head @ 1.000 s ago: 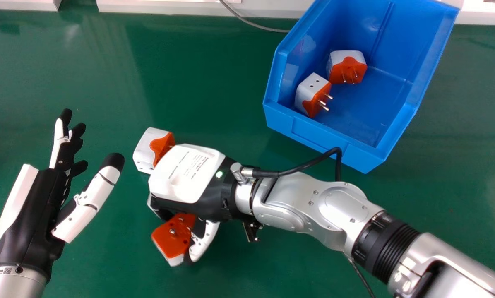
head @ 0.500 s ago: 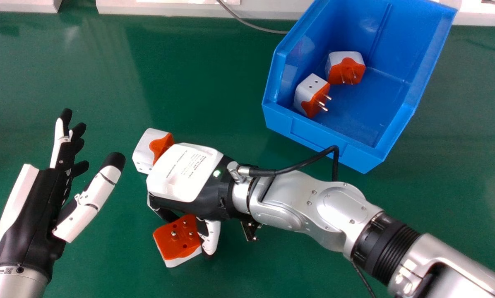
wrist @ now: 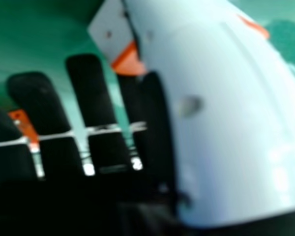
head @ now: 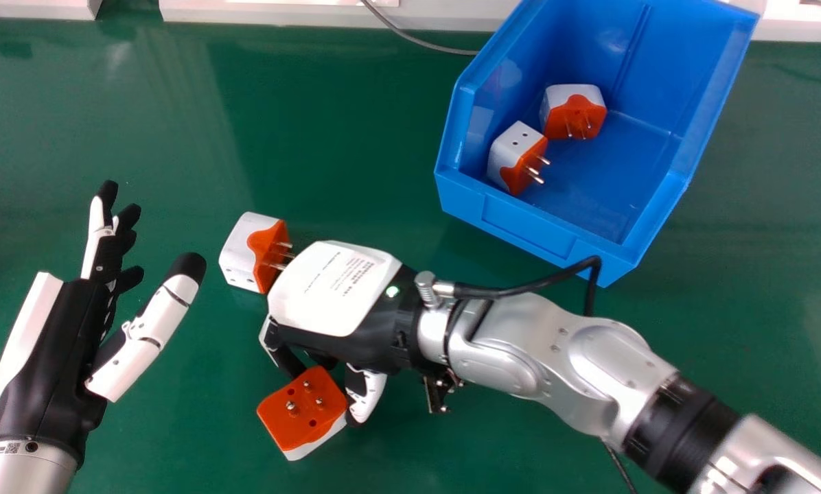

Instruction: Pick all objects and put in blue box

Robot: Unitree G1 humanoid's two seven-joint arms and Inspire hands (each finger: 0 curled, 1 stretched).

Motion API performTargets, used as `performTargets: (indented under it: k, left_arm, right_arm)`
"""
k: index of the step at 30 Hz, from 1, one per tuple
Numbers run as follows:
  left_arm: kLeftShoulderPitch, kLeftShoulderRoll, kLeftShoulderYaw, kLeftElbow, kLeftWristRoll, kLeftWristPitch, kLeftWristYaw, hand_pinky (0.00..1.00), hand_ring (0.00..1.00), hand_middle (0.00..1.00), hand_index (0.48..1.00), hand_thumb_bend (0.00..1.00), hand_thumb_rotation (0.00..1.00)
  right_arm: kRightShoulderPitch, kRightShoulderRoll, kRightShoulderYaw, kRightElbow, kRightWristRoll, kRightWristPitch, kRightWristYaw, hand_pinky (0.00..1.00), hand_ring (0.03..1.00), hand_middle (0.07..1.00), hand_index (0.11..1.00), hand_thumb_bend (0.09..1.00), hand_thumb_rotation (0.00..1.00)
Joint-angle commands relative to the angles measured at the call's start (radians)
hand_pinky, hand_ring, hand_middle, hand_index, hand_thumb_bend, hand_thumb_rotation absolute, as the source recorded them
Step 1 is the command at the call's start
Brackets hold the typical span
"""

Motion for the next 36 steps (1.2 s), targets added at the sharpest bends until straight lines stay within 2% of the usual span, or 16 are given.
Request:
performTargets:
  k: [1, 3, 5, 9, 14, 16, 19, 23, 25, 27, 29, 31, 32, 35, 36]
  left_arm:
    - [-0.009, 0.014, 0.011, 0.000, -0.002, -0.008, 0.000, 0.95, 1.00, 1.00, 1.000, 0.48, 0.75]
    - [-0.011, 0.014, 0.010, 0.001, -0.003, -0.009, 0.000, 0.95, 1.00, 1.00, 1.000, 0.46, 0.74]
    - [-0.012, 0.012, 0.011, 0.005, -0.010, -0.013, -0.002, 0.94, 1.00, 1.00, 1.000, 0.46, 0.74]
    - [-0.014, 0.010, 0.013, 0.007, -0.017, -0.009, -0.004, 0.95, 1.00, 1.00, 1.000, 0.46, 0.74]
    - [-0.013, 0.014, 0.012, 0.002, -0.008, -0.007, -0.005, 0.94, 1.00, 1.00, 1.000, 0.45, 0.74]
    - [-0.011, 0.012, 0.012, -0.002, -0.008, -0.007, -0.005, 0.94, 1.00, 1.00, 1.000, 0.45, 0.74]
    - [-0.013, 0.013, 0.013, 0.006, -0.012, -0.017, -0.006, 0.94, 1.00, 1.00, 1.000, 0.45, 0.74]
    - [-0.009, 0.010, 0.012, 0.000, -0.014, -0.014, -0.006, 0.94, 1.00, 1.00, 1.000, 0.46, 0.74]
    - [-0.009, 0.010, 0.013, 0.001, -0.017, -0.014, -0.008, 0.95, 1.00, 1.00, 1.000, 0.47, 0.74]
    - [-0.009, 0.010, 0.012, 0.000, -0.009, -0.015, -0.003, 0.94, 0.99, 1.00, 1.000, 0.48, 0.75]
    - [-0.010, 0.010, 0.012, 0.000, -0.012, -0.012, -0.004, 0.94, 0.99, 1.00, 1.000, 0.48, 0.75]
    - [-0.010, 0.010, 0.011, -0.004, -0.011, -0.008, -0.003, 0.94, 0.99, 1.00, 1.000, 0.48, 0.75]
    - [-0.010, 0.010, 0.010, -0.005, -0.009, -0.006, -0.002, 0.94, 0.99, 1.00, 1.000, 0.49, 0.75]
    - [-0.008, 0.010, 0.009, -0.009, -0.004, -0.006, -0.001, 0.94, 1.00, 1.00, 1.000, 0.49, 0.75]
    - [-0.008, 0.011, 0.009, -0.006, -0.002, -0.012, 0.000, 0.94, 1.00, 1.00, 1.000, 0.49, 0.75]
  right_arm:
    - [0.003, 0.000, -0.027, -0.050, 0.018, 0.019, 0.021, 0.16, 0.220, 0.451, 0.494, 0.517, 0.00]
    - [0.013, -0.003, -0.039, -0.068, 0.027, 0.032, 0.041, 0.18, 0.244, 0.466, 0.486, 0.518, 0.00]
    - [0.028, -0.007, -0.052, -0.086, 0.031, 0.044, 0.045, 0.18, 0.244, 0.469, 0.483, 0.518, 0.00]
    - [0.045, -0.016, -0.067, -0.104, 0.032, 0.041, 0.039, 0.15, 0.214, 0.401, 0.508, 0.509, 0.00]
    - [0.045, -0.013, -0.067, -0.105, 0.022, 0.068, 0.061, 0.15, 0.211, 0.398, 0.509, 0.507, 0.00]
    - [0.043, -0.012, -0.063, -0.112, 0.019, 0.083, 0.083, 0.15, 0.216, 0.402, 0.509, 0.506, 0.00]
    - [0.043, -0.005, -0.059, -0.099, 0.024, 0.081, 0.076, 0.16, 0.233, 0.403, 0.515, 0.506, 0.00]
    - [0.046, 0.002, -0.056, -0.094, 0.030, 0.081, 0.080, 0.17, 0.247, 0.404, 0.521, 0.508, 0.00]
    - [0.048, 0.008, -0.057, -0.096, 0.033, 0.094, 0.094, 0.20, 0.286, 0.417, 0.530, 0.507, 0.00]
    - [0.050, 0.010, -0.055, -0.092, 0.023, 0.098, 0.079, 0.21, 0.291, 0.420, 0.531, 0.508, 0.00]
    - [0.055, 0.009, -0.053, -0.086, 0.015, 0.093, 0.054, 0.15, 0.214, 0.300, 0.489, 0.499, 0.10]
    - [0.067, 0.017, -0.054, -0.090, 0.005, 0.116, 0.043, 0.13, 0.190, 0.264, 0.475, 0.498, 0.14]
    - [0.073, 0.022, -0.054, -0.092, 0.000, 0.130, 0.041, 0.18, 0.258, 0.333, 0.478, 0.499, 0.16]
    - [0.086, 0.019, -0.044, -0.112, -0.044, 0.150, -0.016, 0.26, 0.363, 0.449, 0.486, 0.503, 0.17]
    - [0.087, 0.014, -0.037, -0.116, -0.063, 0.148, -0.041, 0.29, 0.384, 0.473, 0.504, 0.588, 0.34]
